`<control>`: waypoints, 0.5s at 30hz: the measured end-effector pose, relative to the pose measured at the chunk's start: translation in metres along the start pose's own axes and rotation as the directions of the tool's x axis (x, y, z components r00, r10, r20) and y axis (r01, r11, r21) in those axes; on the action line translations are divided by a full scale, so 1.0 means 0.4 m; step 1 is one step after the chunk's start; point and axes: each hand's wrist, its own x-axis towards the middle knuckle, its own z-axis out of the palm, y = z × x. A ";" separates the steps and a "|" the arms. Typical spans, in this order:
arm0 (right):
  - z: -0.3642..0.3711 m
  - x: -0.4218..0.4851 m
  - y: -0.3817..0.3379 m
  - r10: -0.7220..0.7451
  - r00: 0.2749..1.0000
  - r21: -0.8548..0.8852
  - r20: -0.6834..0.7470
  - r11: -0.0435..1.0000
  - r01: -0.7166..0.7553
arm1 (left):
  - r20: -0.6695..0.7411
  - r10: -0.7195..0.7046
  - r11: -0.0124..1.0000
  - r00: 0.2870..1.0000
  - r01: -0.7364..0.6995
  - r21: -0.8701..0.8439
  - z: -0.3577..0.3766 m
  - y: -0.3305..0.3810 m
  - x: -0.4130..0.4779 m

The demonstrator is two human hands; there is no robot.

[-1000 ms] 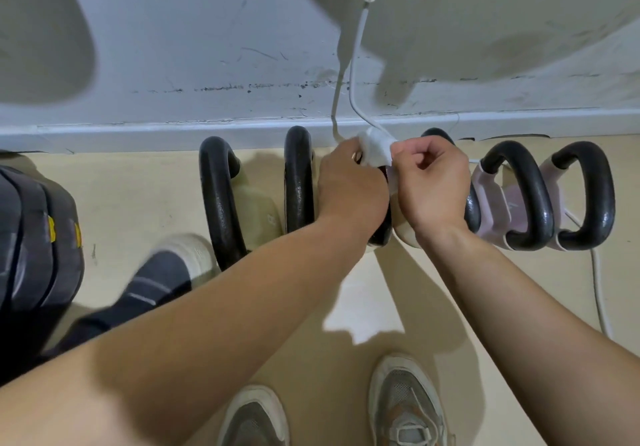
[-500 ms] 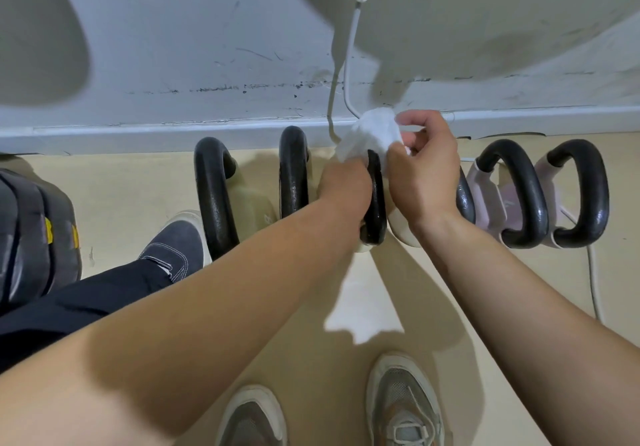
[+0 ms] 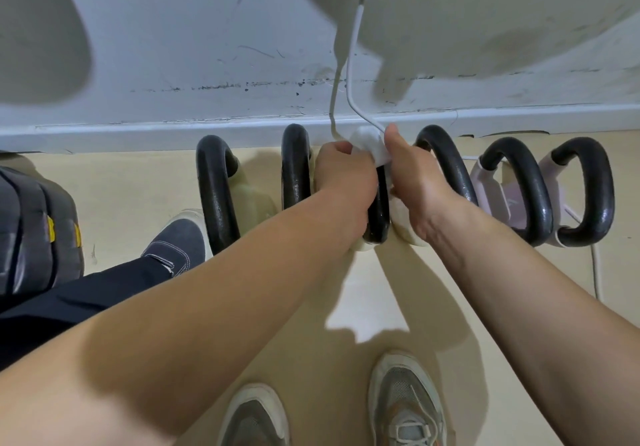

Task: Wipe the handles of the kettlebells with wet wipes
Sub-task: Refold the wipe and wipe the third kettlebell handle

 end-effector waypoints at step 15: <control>0.023 0.001 0.045 -0.005 1.000 0.389 0.004 0.921 0.003 | 0.116 0.593 0.685 0.797 -0.575 0.448 -0.028 0.018 -0.006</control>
